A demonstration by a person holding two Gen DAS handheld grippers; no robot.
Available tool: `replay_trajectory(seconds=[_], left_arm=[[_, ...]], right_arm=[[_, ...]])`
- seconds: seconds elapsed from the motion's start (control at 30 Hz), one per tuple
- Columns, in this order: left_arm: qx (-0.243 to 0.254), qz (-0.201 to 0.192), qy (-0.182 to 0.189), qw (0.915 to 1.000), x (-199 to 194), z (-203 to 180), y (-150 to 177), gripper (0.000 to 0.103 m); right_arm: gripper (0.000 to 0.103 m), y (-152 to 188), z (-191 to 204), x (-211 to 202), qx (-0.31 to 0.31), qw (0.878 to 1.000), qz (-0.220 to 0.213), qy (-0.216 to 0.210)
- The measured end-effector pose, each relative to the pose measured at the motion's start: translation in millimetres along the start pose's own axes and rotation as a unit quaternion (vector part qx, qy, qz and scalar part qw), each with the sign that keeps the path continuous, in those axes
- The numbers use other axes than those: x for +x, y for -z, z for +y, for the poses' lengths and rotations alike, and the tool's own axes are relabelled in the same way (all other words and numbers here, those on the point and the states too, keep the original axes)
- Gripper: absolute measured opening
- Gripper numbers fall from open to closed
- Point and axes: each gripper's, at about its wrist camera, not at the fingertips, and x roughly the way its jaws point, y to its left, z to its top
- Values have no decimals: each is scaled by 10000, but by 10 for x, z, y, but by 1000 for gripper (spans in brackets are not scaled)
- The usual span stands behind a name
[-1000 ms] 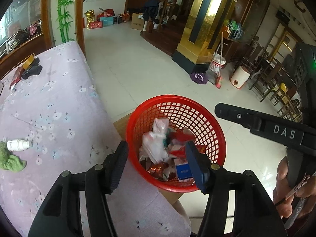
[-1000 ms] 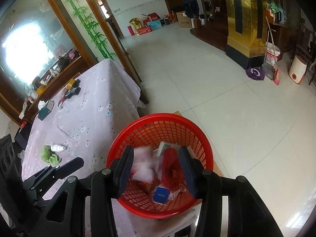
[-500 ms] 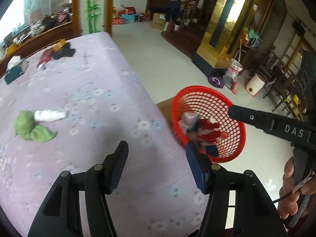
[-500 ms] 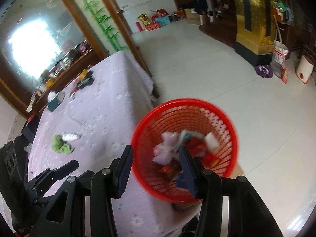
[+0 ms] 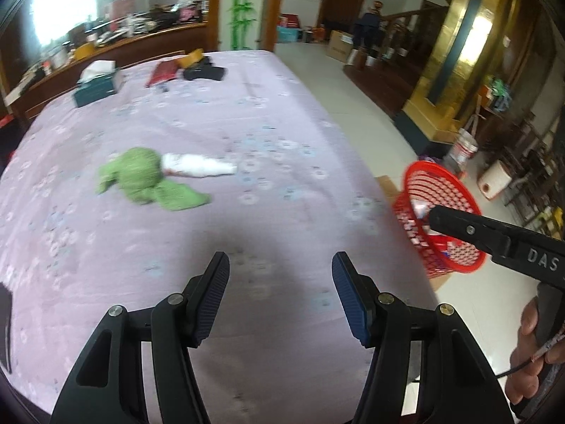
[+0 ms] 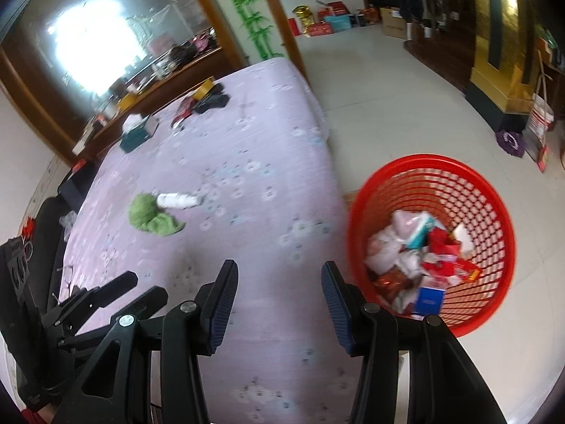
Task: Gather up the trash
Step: 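Move both open tools back over the table toward the green towel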
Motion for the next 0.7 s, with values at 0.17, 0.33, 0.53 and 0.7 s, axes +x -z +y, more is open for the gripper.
replay_trajectory(seconds=[0.17,0.33,0.53,0.7], left_arm=[[-243,-1,-220,9995,-42,287,28,59],[-414,-23,-393,9984,-86,492,45,59],[-566,-31,-482,9972,-113,669,36,59],[-613,-35,-485,9969,-101,744,-9,59]], right_arm=[[54,45,266,96,-195,9997,112,-65],[55,69,493,174,-382,9990,186,-109],[55,67,699,245,-563,9980,227,-152],[55,39,804,277,-641,9975,225,-178]])
